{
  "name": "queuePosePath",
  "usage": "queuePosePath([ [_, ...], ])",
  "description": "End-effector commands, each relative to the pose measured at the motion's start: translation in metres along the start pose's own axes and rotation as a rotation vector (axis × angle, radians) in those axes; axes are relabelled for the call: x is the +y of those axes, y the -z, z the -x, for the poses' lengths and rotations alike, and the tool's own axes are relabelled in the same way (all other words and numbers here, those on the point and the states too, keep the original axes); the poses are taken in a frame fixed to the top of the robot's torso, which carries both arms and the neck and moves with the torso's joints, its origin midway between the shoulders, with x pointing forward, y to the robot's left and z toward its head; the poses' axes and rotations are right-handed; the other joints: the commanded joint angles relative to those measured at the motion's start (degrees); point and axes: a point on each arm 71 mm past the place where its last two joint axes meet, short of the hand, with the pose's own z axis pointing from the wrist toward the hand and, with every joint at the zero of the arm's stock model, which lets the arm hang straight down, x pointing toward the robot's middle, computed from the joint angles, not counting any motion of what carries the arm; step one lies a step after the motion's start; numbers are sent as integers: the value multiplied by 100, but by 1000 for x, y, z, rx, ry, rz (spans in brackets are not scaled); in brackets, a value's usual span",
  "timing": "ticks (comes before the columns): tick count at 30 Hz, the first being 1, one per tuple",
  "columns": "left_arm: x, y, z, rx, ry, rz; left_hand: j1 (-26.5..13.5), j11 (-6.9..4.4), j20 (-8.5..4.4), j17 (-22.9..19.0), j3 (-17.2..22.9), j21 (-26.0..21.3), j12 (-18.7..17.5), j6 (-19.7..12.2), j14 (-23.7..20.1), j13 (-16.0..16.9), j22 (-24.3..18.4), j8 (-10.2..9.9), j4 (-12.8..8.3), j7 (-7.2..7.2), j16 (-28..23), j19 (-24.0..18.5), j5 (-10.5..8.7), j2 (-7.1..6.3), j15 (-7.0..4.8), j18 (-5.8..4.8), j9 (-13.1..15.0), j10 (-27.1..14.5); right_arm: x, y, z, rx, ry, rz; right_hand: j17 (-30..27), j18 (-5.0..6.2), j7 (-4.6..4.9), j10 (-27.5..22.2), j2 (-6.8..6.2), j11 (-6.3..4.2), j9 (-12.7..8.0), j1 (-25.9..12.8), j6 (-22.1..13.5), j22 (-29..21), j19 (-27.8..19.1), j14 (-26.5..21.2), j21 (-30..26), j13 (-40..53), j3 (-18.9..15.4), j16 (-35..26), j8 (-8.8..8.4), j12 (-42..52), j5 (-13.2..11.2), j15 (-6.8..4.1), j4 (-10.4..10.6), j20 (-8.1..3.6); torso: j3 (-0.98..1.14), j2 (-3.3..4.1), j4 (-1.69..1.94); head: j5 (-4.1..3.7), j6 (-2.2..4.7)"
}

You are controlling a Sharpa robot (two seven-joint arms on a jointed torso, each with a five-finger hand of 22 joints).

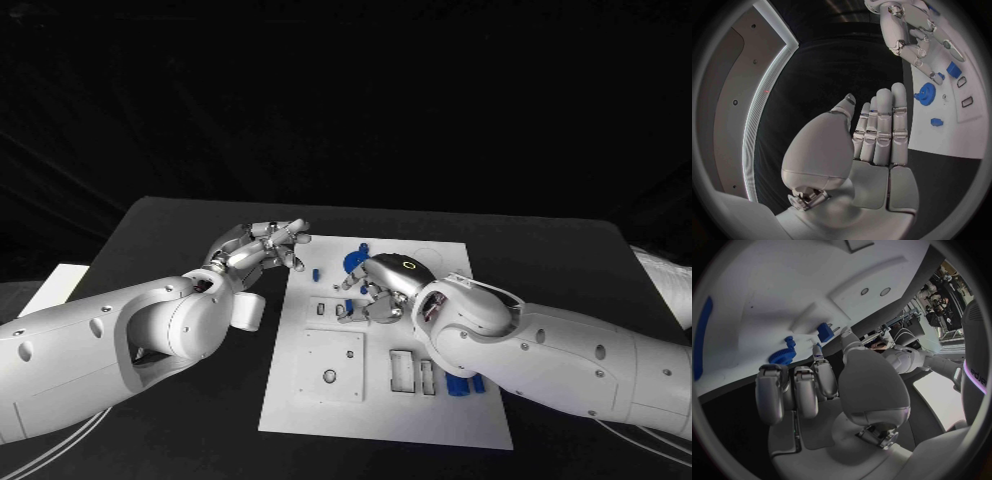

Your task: Assemble the parts on the task board

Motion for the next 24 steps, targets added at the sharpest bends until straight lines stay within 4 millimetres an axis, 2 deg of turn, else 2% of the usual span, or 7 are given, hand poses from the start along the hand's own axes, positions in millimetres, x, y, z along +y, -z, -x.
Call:
queuePosePath([
  [1, 0, -1, -1, 17, 3, 2, 19, -68, -19, 226, 45, 89, 147, -42, 155, 63, 38, -36, 1, -37, 244, 11, -7, 3, -61, 82, -5, 237, 10, 8, 14, -110, -77, 170, 1501, -53, 2, -25, 25, 18, 2, 115, -82, 305, 111, 596, -26, 538, -71, 32, -1, 23, 28, 57, 123, 38, 6, -5, 6, 15, 8],
  [5, 1, -1, 2, 17, -19, 18, -12, -218, -135, 1800, 49, 478, 559, 25, 924, 298, 379, -6, -27, -143, 1825, 282, -8, -59, -188, 51, 12, 674, 7, 17, 33, -153, -130, 228, 1504, -51, 49, -61, 43, 59, -13, 288, -213, 289, 99, 597, -38, 507, -136, 33, -57, -6, 59, 89, 246, 65, 25, -6, -30, 40, 37],
  [9, 8, -1, 3, 71, -63, 117, -153, -355, -300, 4101, -7, 1927, 1672, -1, 1729, 1148, 2297, 46, -42, -255, 3935, 1289, -6, -107, -310, -254, 35, 816, -11, 27, 61, -155, -228, 197, 1508, -53, 70, -72, 194, 78, -12, 430, -270, 307, 104, 598, -29, 497, -100, 36, -66, -5, 113, 109, 295, 87, 48, -28, -55, 23, 61],
  [14, 16, 1, 2, 170, -242, 312, -774, -374, -327, 4511, -173, 2254, 2970, 55, 1843, 2228, 2783, 300, 424, -312, 4262, 1570, -11, 105, -354, -325, 143, 356, -39, 40, 92, -162, -379, 110, 1423, -25, 55, -169, 426, 64, 5, 608, -225, 176, 46, 576, -96, 392, -37, -14, -35, -132, 345, 99, 196, 85, 95, -85, -94, 59, 65],
  [17, 16, -3, 1, 243, -437, 443, -1309, -473, -399, 4818, -519, 2602, 4228, 242, 1952, 3465, 3343, 618, 800, -439, 4496, 1821, -2, 61, -444, -421, 310, 589, -60, 49, 110, -196, -437, 47, 1401, -22, 44, -162, 498, 53, 12, 649, -196, 161, 40, 570, -105, 386, -39, -28, -21, -125, 497, 88, 144, 76, 127, -121, -118, 89, 59],
  [20, 11, -9, 1, 277, -647, 565, -1726, -593, -508, 5056, -931, 2853, 5190, 360, 2024, 4450, 3736, 1083, 800, -576, 4676, 1956, -29, 85, -529, -478, 623, 746, -83, 58, 126, -234, -469, -18, 1388, -20, 37, -160, 519, 46, 16, 660, -177, 152, 37, 567, -111, 381, -55, -36, -12, -123, 578, 82, 115, 70, 150, -159, -133, 128, 51],
  [24, 3, -21, -2, 311, -884, 673, -1381, -621, -528, 5056, -1056, 2964, 5487, 174, 2024, 4754, 3909, 1460, 743, -608, 4676, 1978, -71, 206, -563, -513, 945, 663, -105, 64, 136, -242, -481, -80, 1318, -1, 36, -201, 523, 43, 16, 654, -176, 61, -2, 548, -157, 335, -75, -79, -12, -181, 606, 78, 100, 67, 186, -194, -149, 153, 37],
])
